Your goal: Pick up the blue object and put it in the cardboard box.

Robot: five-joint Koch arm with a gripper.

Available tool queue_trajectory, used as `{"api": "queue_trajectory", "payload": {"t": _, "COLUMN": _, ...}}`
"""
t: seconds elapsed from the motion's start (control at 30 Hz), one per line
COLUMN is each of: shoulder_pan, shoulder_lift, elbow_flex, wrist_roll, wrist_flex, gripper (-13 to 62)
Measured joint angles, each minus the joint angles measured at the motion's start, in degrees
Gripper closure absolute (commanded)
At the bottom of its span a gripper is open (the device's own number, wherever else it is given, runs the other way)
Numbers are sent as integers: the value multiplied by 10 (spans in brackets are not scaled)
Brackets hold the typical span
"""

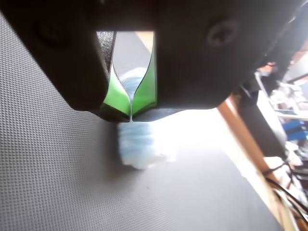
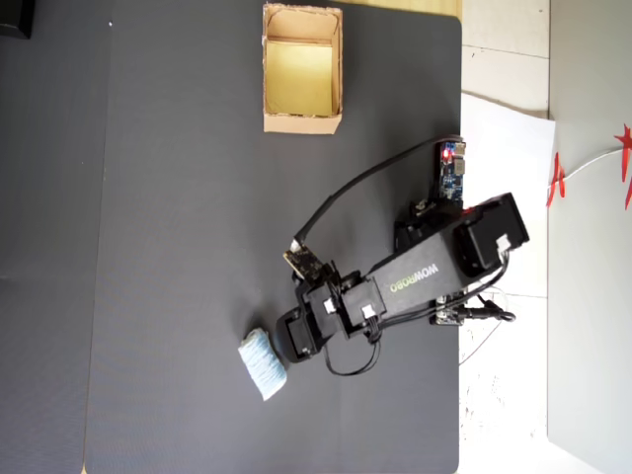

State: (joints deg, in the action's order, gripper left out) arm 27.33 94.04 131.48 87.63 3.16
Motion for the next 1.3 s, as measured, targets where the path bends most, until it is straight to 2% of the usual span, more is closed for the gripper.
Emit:
{"api": "queue_trajectory", "payload": {"t": 0.07, "shoulder_pan": -2, "shoulder_lift": 4, "elbow_flex": 11, "wrist_roll": 0, "wrist_flex": 0, "gripper": 538}}
{"api": "queue_trajectory", "payload": {"t": 0.1, "shoulder_pan": -2, "shoulder_lift": 5, "elbow_flex": 11, "wrist_roll": 0, "wrist_flex": 0, "gripper": 511}}
{"api": "queue_trajectory", "payload": {"t": 0.2, "shoulder_pan": -3, "shoulder_lift": 7, "elbow_flex": 11, "wrist_roll": 2, "wrist_flex": 4, "gripper": 296}}
{"api": "queue_trajectory", "payload": {"t": 0.27, "shoulder_pan": -4, "shoulder_lift": 7, "elbow_flex": -7, "wrist_roll": 18, "wrist_flex": 62, "gripper": 181}}
{"api": "queue_trajectory", "payload": {"t": 0.33, "shoulder_pan": -4, "shoulder_lift": 7, "elbow_flex": -34, "wrist_roll": 48, "wrist_flex": 134, "gripper": 161}}
{"api": "queue_trajectory", "payload": {"t": 0.47, "shoulder_pan": 12, "shoulder_lift": -4, "elbow_flex": -83, "wrist_roll": 70, "wrist_flex": 194, "gripper": 161}}
{"api": "queue_trajectory", "payload": {"t": 0.67, "shoulder_pan": 37, "shoulder_lift": -136, "elbow_flex": -278, "wrist_roll": 70, "wrist_flex": 319, "gripper": 161}}
{"api": "queue_trajectory", "payload": {"t": 1.0, "shoulder_pan": 61, "shoulder_lift": -236, "elbow_flex": -324, "wrist_roll": 70, "wrist_flex": 328, "gripper": 159}}
{"api": "queue_trajectory", "payload": {"t": 1.17, "shoulder_pan": 62, "shoulder_lift": -247, "elbow_flex": -334, "wrist_roll": 70, "wrist_flex": 330, "gripper": 271}}
{"api": "queue_trajectory", "payload": {"t": 1.3, "shoulder_pan": 62, "shoulder_lift": -246, "elbow_flex": -333, "wrist_roll": 71, "wrist_flex": 326, "gripper": 446}}
